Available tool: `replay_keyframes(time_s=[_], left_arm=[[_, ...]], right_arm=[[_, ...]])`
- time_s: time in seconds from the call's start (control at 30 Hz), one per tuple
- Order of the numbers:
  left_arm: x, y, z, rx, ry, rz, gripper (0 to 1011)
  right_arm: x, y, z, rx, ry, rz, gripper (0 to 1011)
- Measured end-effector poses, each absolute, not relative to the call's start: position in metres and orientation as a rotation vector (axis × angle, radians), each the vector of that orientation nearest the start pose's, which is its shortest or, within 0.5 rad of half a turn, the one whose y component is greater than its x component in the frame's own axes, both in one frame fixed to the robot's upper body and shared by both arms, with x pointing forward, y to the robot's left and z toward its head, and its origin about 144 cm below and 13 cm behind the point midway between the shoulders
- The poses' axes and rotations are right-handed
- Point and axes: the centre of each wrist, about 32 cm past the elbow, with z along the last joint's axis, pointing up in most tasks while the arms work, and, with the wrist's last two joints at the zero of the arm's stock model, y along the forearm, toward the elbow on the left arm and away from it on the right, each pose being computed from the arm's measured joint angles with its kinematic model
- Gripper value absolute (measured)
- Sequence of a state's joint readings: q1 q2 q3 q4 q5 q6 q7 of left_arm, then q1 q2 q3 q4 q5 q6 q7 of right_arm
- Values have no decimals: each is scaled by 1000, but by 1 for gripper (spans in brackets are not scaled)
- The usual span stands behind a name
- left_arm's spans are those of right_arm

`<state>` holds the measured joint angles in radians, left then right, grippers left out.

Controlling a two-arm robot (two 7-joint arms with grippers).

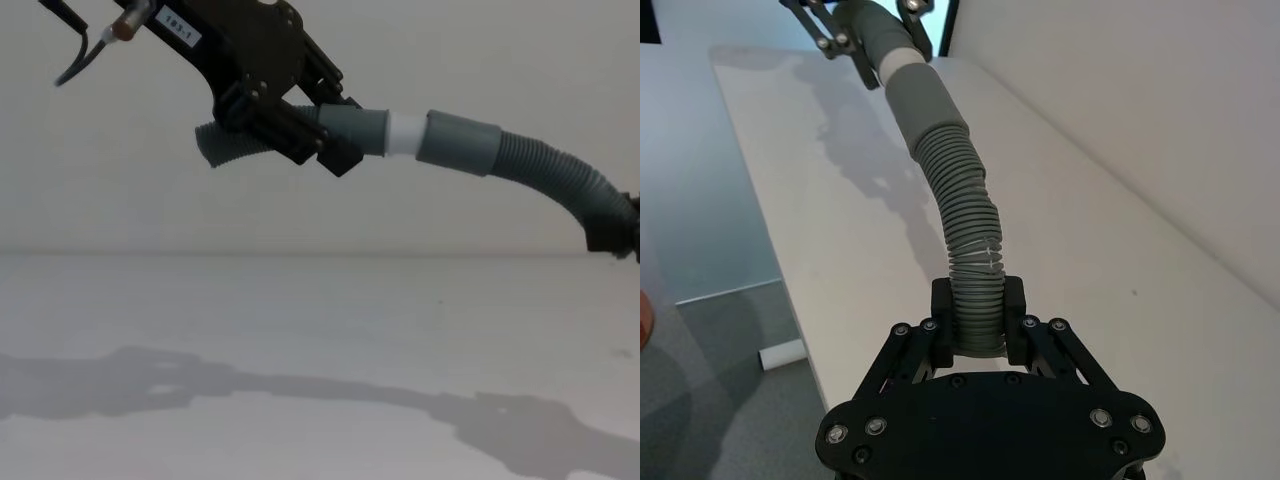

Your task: Use both hands to pick up one end of the pipe from the table, align the ends, and insert them.

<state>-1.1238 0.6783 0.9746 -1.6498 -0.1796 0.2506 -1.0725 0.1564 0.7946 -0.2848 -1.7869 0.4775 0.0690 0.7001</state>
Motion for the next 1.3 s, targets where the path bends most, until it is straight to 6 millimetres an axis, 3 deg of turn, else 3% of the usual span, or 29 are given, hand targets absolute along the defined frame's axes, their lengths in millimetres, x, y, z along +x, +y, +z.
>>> replay_keyframes(time_s=[1.3], left_arm=[[565, 190, 1440, 753, -668, -3, 352]], right_arm=[[477, -333, 1268, -218, -310, -478, 252]])
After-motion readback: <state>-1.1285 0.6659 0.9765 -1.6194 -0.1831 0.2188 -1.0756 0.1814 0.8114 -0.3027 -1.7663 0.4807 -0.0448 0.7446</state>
